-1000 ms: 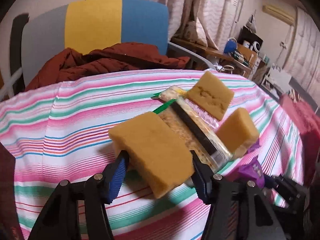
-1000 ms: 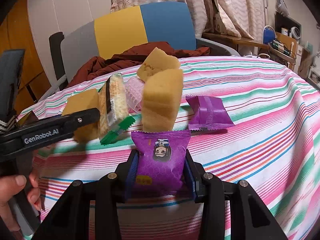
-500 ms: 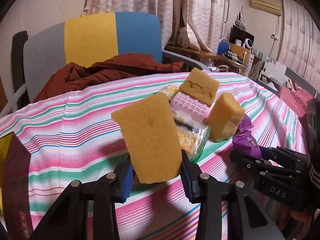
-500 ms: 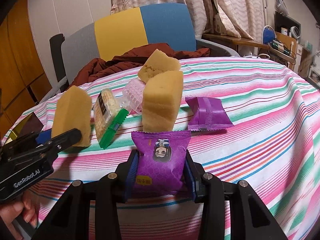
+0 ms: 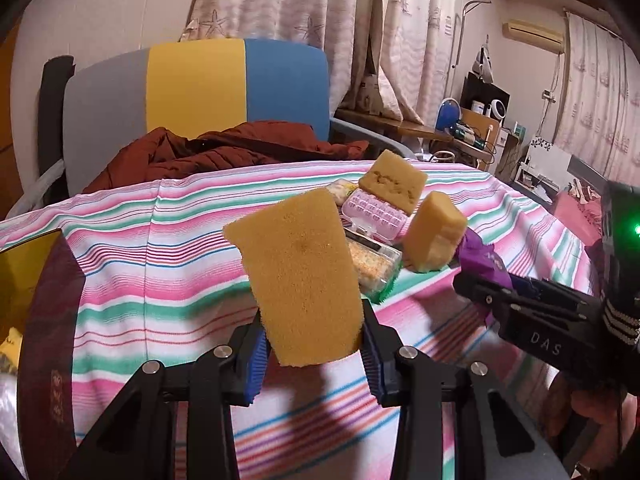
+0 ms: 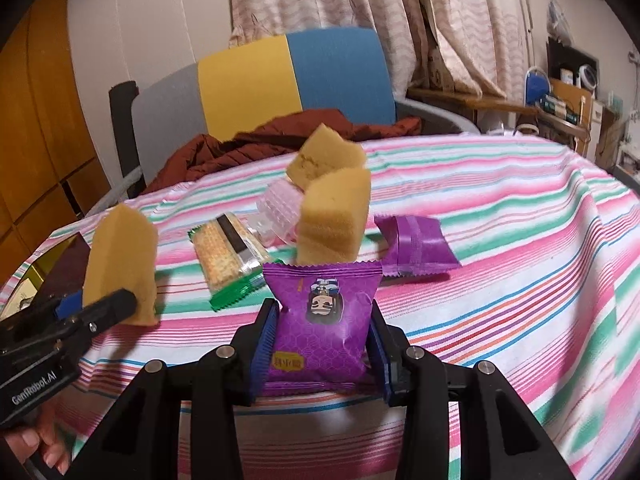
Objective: Organize objects
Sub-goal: 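Carry the sponge block and purple snack into the gold tin and release both, then move both tools back from the tin toward the remaining pile, then grasp the cracker packet with the left tool while the right tool grasps another purple snack, then lift the cracker packet and purple snack and carry them toward the gold tin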
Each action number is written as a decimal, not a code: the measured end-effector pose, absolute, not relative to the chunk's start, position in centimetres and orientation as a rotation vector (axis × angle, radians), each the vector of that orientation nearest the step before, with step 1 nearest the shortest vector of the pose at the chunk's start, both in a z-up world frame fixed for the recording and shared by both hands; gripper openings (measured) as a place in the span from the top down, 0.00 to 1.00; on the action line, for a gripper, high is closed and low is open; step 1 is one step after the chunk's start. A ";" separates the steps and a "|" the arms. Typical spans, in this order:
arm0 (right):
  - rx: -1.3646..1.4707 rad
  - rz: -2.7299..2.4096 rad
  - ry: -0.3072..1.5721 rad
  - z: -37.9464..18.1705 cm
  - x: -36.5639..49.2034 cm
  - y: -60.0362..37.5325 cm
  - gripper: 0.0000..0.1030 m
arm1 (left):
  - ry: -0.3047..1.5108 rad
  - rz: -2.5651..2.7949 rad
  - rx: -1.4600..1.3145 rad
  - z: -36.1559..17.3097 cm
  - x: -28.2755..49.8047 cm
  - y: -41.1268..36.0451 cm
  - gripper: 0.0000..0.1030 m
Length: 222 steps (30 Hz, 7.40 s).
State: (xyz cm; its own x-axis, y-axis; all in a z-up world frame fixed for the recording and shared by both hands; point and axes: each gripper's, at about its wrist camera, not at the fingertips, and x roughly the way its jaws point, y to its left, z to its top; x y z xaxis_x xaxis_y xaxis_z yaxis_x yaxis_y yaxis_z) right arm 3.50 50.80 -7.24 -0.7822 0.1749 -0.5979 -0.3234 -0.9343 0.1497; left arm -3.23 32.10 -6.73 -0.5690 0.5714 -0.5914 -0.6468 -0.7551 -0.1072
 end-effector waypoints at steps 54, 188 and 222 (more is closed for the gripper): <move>-1.156 3.238 0.419 -1.4 2.7 20.8 0.47 | -0.226 2.541 -0.932 -1.2 -7.6 3.7 0.61; -0.924 2.413 0.483 -8.6 0.3 58.0 0.48 | 0.002 2.359 -1.294 -6.9 -11.4 37.0 0.20; -0.907 2.413 0.475 -8.4 0.4 58.0 0.48 | 0.351 2.294 -1.000 -8.5 -9.0 39.3 0.52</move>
